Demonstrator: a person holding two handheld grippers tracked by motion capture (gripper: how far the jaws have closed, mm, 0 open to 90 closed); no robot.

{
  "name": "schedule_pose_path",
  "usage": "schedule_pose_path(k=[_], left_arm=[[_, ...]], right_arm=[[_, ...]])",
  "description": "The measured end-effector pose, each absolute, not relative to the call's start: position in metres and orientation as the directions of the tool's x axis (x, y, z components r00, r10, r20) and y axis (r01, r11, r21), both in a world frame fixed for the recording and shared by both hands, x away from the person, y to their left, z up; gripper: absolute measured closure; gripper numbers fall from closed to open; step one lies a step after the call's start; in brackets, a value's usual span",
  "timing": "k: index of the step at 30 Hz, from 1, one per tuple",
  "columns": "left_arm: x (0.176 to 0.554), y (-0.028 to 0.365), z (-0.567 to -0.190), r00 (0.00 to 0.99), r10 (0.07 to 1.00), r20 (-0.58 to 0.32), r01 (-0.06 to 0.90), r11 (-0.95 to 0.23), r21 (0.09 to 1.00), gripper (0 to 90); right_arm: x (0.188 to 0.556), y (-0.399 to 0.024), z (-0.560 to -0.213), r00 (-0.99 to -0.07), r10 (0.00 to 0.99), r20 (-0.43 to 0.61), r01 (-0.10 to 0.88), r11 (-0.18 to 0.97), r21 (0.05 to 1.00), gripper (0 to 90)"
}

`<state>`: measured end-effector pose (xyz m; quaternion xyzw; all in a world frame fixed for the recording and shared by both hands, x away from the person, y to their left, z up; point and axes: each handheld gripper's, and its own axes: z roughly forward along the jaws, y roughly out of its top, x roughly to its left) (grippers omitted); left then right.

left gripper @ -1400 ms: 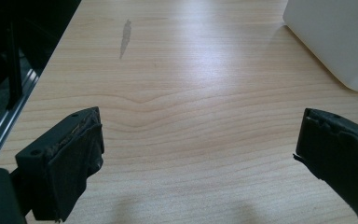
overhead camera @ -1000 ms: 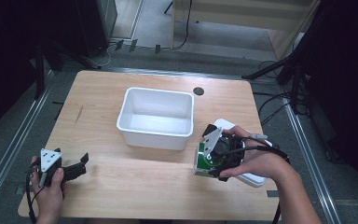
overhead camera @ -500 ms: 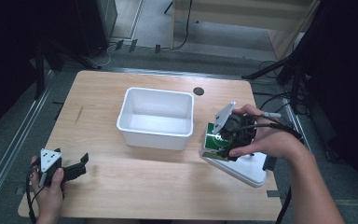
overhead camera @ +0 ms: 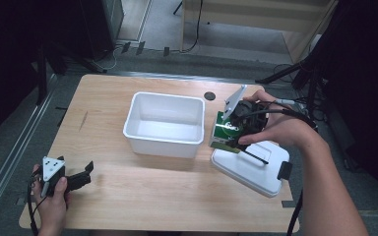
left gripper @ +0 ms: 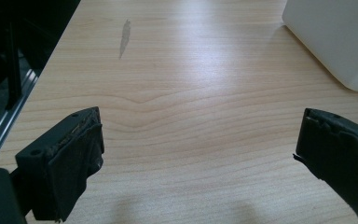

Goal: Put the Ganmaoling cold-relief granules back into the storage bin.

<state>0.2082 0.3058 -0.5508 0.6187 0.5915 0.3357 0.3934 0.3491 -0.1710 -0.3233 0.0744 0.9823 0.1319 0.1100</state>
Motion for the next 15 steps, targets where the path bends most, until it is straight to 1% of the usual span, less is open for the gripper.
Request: schedule_pose_path(k=[15], left_arm=[[0.208, 0.306, -0.551, 0.076, 0.996, -0.054, 0.469, 0.012, 0.883, 1.5]], right_arm=[[0.373, -0.145, -0.311, -0.963, 0.155, -0.219, 0.089, 0.955, 0.284, 16.6]])
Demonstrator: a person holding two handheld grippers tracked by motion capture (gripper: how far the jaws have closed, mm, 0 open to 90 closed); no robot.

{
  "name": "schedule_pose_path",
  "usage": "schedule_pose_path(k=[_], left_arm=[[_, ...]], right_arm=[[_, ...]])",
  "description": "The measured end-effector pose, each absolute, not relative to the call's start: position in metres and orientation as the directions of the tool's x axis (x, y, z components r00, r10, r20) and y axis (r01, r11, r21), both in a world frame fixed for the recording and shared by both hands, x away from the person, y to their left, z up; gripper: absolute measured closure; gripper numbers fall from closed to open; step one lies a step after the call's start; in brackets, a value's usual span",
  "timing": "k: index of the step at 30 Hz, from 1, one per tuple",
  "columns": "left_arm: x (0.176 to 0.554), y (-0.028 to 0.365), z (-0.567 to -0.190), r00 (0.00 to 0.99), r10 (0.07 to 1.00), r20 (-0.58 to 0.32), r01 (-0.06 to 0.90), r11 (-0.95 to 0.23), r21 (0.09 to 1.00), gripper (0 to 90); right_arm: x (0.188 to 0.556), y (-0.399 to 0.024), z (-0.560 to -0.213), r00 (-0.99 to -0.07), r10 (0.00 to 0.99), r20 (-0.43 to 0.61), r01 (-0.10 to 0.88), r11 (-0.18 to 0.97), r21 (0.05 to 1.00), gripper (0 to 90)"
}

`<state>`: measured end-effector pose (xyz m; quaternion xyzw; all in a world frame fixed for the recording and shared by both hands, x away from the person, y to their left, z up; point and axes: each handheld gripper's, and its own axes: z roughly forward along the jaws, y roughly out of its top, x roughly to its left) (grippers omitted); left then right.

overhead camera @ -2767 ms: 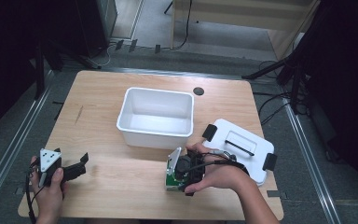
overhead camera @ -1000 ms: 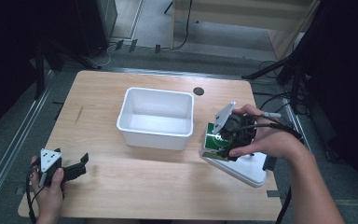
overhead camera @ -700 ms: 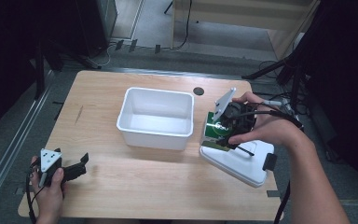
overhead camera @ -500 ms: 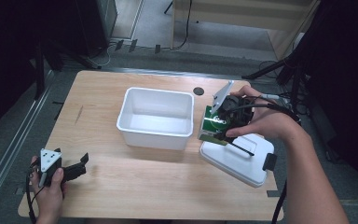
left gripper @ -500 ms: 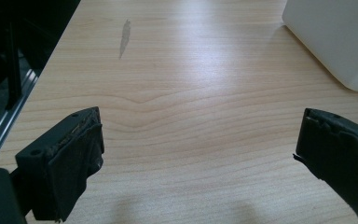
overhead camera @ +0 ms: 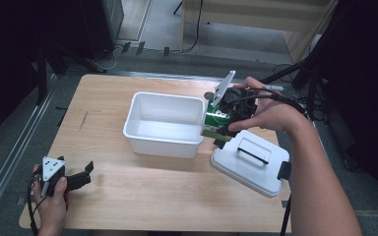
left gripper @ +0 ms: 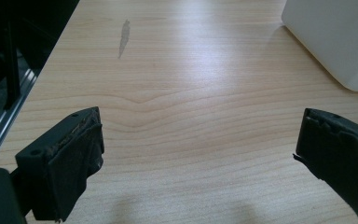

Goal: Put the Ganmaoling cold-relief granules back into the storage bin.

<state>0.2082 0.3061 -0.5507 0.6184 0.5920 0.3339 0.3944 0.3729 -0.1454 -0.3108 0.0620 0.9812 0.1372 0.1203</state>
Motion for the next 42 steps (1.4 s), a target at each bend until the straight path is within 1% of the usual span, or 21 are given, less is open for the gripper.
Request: schedule_pose_path(k=[5, 7, 12, 22, 42], left_arm=[[0.208, 0.307, -0.551, 0.078, 0.995, -0.057, 0.470, 0.014, 0.882, 1.5], [0.208, 0.307, -0.551, 0.078, 0.995, -0.057, 0.469, 0.014, 0.883, 1.5], [0.208, 0.307, -0.551, 0.078, 0.995, -0.057, 0.468, 0.014, 0.884, 1.5], [0.208, 0.307, -0.551, 0.079, 0.995, -0.063, 0.470, 0.019, 0.882, 1.5], [0.208, 0.307, -0.551, 0.080, 0.995, -0.065, 0.469, 0.020, 0.883, 1.5]], right_arm=[[0.378, -0.137, -0.311, -0.964, 0.129, -0.232, 0.061, 0.958, 0.280, 16.5], [0.382, -0.130, -0.312, -0.960, 0.114, -0.256, 0.040, 0.961, 0.275, 16.4], [0.387, -0.123, -0.314, -0.959, 0.115, -0.260, 0.038, 0.958, 0.284, 16.4], [0.396, -0.103, -0.317, -0.955, 0.084, -0.286, 0.002, 0.961, 0.277, 16.3], [0.403, -0.071, -0.330, -0.961, 0.050, -0.273, -0.027, 0.962, 0.270, 16.3]])
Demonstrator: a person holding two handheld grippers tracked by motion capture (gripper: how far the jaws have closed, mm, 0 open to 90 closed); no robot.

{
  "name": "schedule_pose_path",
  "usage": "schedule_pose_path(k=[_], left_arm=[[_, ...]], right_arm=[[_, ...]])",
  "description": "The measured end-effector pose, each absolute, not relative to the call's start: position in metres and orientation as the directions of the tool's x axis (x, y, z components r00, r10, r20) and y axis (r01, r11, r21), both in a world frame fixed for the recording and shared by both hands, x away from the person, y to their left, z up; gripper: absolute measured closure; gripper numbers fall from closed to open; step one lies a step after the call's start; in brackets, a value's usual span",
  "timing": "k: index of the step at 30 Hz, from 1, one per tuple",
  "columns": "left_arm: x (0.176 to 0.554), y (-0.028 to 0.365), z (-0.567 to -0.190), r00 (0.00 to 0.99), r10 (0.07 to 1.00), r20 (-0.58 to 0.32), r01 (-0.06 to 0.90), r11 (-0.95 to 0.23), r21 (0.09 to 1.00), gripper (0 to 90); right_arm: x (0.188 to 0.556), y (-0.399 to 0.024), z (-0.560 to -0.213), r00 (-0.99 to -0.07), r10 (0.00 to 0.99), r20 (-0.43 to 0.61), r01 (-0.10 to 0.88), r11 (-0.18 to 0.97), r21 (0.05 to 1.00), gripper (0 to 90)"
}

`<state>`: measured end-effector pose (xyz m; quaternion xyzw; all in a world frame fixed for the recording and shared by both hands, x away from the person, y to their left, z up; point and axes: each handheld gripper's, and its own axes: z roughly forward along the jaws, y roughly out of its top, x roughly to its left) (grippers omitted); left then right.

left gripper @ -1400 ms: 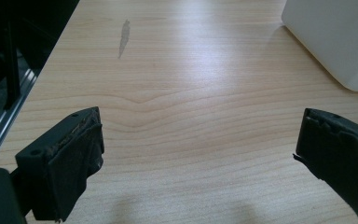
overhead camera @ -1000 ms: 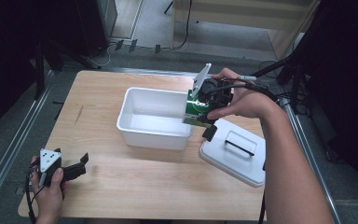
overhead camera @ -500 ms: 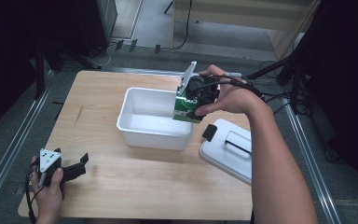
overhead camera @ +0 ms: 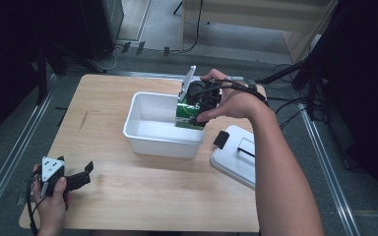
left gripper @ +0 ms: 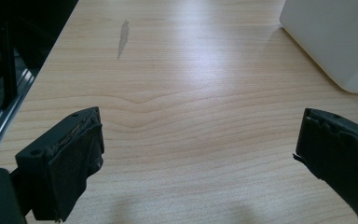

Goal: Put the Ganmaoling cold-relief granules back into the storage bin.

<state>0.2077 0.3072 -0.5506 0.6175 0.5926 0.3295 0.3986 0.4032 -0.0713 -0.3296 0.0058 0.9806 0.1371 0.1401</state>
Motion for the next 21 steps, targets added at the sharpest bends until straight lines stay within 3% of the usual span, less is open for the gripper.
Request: schedule_pose_path(k=[21], left_arm=[[0.208, 0.308, -0.551, 0.079, 0.995, -0.067, 0.468, 0.022, 0.883, 1.5]], right_arm=[[0.410, -0.058, -0.362, -0.958, 0.042, -0.283, -0.027, 0.971, 0.236, 16.1]])
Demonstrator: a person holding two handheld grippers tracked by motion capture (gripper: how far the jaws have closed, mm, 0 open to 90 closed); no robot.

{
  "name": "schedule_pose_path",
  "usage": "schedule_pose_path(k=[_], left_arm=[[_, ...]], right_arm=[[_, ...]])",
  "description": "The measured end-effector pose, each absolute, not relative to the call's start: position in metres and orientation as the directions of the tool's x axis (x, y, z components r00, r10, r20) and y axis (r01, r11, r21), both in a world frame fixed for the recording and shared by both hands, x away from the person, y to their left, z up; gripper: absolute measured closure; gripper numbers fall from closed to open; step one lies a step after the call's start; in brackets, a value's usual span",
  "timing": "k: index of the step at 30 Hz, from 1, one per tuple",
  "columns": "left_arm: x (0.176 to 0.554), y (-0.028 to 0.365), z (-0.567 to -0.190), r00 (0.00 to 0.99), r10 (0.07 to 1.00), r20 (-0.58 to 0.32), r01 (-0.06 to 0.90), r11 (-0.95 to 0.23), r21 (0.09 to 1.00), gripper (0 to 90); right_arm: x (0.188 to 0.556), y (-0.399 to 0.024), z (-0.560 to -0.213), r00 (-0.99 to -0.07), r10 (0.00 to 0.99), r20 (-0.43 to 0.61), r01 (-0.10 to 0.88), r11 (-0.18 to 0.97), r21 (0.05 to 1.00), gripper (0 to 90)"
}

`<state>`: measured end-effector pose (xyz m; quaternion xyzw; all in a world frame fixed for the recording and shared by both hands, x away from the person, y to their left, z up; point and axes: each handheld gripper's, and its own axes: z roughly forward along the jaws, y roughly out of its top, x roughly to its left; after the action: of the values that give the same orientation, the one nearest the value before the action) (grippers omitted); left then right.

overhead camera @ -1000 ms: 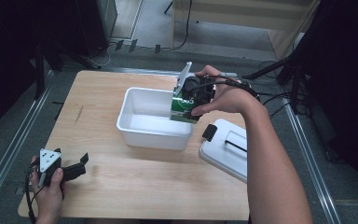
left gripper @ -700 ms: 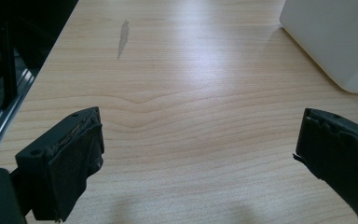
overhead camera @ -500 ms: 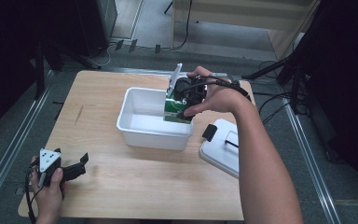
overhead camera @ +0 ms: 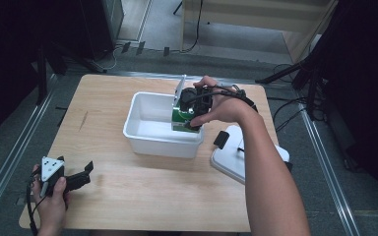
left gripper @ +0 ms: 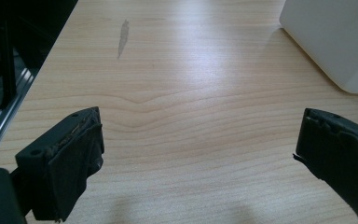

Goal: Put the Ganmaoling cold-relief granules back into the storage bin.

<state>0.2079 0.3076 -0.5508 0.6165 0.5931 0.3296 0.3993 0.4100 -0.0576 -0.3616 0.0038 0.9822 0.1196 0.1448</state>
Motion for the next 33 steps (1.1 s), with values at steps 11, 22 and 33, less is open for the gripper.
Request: schedule_pose_path(k=[11, 22, 33], left_arm=[[0.208, 0.308, -0.551, 0.080, 0.994, -0.069, 0.467, 0.023, 0.884, 1.5], [0.208, 0.307, -0.551, 0.080, 0.995, -0.068, 0.469, 0.023, 0.883, 1.5], [0.208, 0.308, -0.551, 0.084, 0.994, -0.064, 0.470, 0.017, 0.882, 1.5]], right_arm=[[0.419, -0.058, -0.390, -0.965, 0.046, -0.256, -0.018, 0.971, 0.240, 16.0], [0.423, -0.057, -0.408, -0.969, 0.054, -0.242, -0.004, 0.972, 0.235, 16.0], [0.429, -0.055, -0.426, -0.975, 0.069, -0.213, 0.022, 0.976, 0.217, 15.8]])
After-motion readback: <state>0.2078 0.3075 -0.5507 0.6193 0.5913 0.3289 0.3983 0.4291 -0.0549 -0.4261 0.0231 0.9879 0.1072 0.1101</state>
